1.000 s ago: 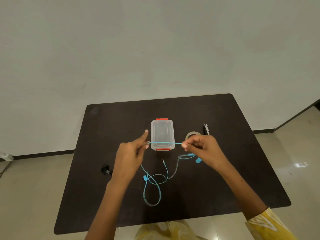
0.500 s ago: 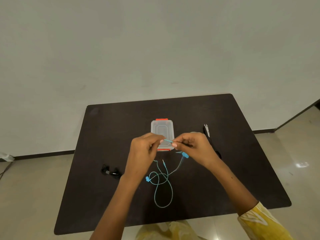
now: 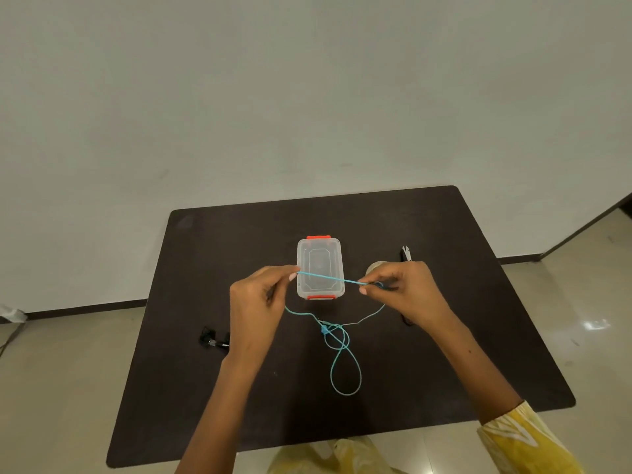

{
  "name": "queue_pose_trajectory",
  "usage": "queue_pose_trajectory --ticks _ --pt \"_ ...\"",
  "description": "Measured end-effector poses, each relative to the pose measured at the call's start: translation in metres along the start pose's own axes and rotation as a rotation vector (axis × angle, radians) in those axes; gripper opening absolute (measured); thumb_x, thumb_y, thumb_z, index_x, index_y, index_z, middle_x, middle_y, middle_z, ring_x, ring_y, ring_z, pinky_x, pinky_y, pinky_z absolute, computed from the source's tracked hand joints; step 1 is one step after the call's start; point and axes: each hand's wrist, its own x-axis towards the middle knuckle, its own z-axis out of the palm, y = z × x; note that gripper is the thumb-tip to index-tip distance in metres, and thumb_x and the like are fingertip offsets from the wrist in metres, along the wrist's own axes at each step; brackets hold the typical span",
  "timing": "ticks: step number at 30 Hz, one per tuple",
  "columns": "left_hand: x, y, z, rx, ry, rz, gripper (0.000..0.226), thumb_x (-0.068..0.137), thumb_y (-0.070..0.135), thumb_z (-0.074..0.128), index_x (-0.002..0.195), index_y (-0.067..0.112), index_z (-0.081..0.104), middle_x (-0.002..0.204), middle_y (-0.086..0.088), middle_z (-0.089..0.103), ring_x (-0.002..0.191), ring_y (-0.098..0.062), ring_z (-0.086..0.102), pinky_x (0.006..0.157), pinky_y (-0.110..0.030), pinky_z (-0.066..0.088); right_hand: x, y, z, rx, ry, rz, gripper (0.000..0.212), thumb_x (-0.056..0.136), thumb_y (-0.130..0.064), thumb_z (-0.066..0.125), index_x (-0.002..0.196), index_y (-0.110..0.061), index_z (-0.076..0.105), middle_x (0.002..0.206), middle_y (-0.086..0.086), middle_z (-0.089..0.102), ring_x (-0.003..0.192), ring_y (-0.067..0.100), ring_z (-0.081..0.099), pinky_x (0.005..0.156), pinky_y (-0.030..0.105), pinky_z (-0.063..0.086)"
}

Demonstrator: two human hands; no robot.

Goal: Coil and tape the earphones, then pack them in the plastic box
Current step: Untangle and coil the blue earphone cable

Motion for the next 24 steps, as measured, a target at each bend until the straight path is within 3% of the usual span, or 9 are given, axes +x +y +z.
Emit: queue_pose_trajectory --ticks 3,5,7,9,13,17,19,22,24 --pt "-0.004 0.001 0.002 0.025 -0.020 -0.083 0.034 0.084 0.001 0.068 0.114 0.017 0.067 0.099 0.003 0.073 0.082 0.001 0.066 0.074 -0.006 0.049 0.000 -0.002 0.002 0.017 0.020 0.019 0.016 0.079 -0.013 0.074 0.090 -0.025 0.076 0.080 -0.020 0.069 0.083 0.002 0.068 0.086 0.029 0.056" --pt "-0.005 0.001 0.006 0.129 -0.088 -0.136 0.046 0.086 -0.003 0.062 0.128 0.016 0.057 0.105 -0.006 0.073 0.082 -0.004 0.066 0.076 -0.011 0.050 0.000 -0.005 0.005 -0.005 0.023 -0.004 0.015 0.079 -0.013 0.074 0.092 -0.022 0.076 0.083 -0.017 0.070 0.082 0.002 0.068 0.085 0.027 0.056" --pt "-0.005 0.007 0.013 0.179 -0.209 -0.094 0.053 0.086 -0.008 0.057 0.133 0.014 0.052 0.122 -0.012 0.065 0.107 -0.017 0.064 0.093 -0.022 0.049 0.001 -0.009 0.011 -0.060 0.019 -0.051 0.014 0.080 -0.014 0.074 0.093 -0.019 0.077 0.087 -0.011 0.072 0.079 0.000 0.065 0.081 0.023 0.056" --pt "-0.005 0.020 0.022 0.059 -0.273 -0.049 0.043 0.087 -0.002 0.060 0.127 0.013 0.059 0.130 -0.008 0.060 0.122 -0.017 0.056 0.102 -0.024 0.045 0.003 -0.015 0.018 -0.112 0.018 -0.107 0.014 0.079 -0.017 0.074 0.093 -0.019 0.077 0.089 -0.007 0.074 0.076 -0.003 0.062 0.075 0.016 0.052" --pt "-0.004 0.036 0.032 -0.137 -0.215 -0.093 0.024 0.084 0.014 0.070 0.108 0.017 0.071 0.100 0.008 0.071 0.092 -0.005 0.067 0.079 -0.015 0.054 0.003 -0.024 0.027 -0.079 0.053 -0.178 0.016 0.075 -0.017 0.077 0.091 -0.017 0.072 0.087 -0.007 0.073 0.077 -0.007 0.062 0.072 0.005 0.047" --pt "0.006 0.032 0.025 -0.104 -0.234 -0.097 0.018 0.078 0.011 0.074 0.096 0.014 0.075 0.084 0.007 0.071 0.070 0.006 0.063 0.070 -0.004 0.047 -0.004 -0.026 0.032 -0.038 0.078 -0.189 0.026 0.073 -0.011 0.079 0.093 -0.014 0.064 0.092 -0.006 0.066 0.079 0.002 0.066 0.070 0.012 0.054" --pt "0.009 0.030 0.022 -0.031 -0.283 -0.083 0.016 0.080 0.010 0.072 0.095 0.012 0.075 0.086 0.002 0.072 0.069 0.005 0.059 0.071 -0.001 0.044 -0.005 -0.023 0.030 -0.052 0.084 -0.174 0.025 0.073 -0.005 0.078 0.095 -0.009 0.065 0.097 0.002 0.066 0.083 0.009 0.068 0.074 0.017 0.057" --pt "0.010 0.024 0.018 0.046 -0.304 -0.100 0.014 0.085 0.008 0.067 0.097 0.007 0.074 0.093 -0.003 0.069 0.077 -0.001 0.056 0.074 0.000 0.042 -0.006 -0.019 0.022 -0.091 0.084 -0.146 0.018 0.075 -0.001 0.075 0.092 -0.005 0.072 0.095 0.007 0.070 0.085 0.010 0.067 0.080 0.013 0.053" --pt "0.010 0.022 0.014 0.037 -0.278 -0.152 0.013 0.087 0.008 0.065 0.096 0.007 0.073 0.091 -0.003 0.067 0.076 -0.003 0.058 0.072 -0.001 0.043 -0.006 -0.016 0.014 -0.061 0.061 -0.089 0.015 0.077 0.000 0.073 0.092 -0.004 0.074 0.095 0.008 0.072 0.088 0.013 0.068 0.084 0.017 0.054"
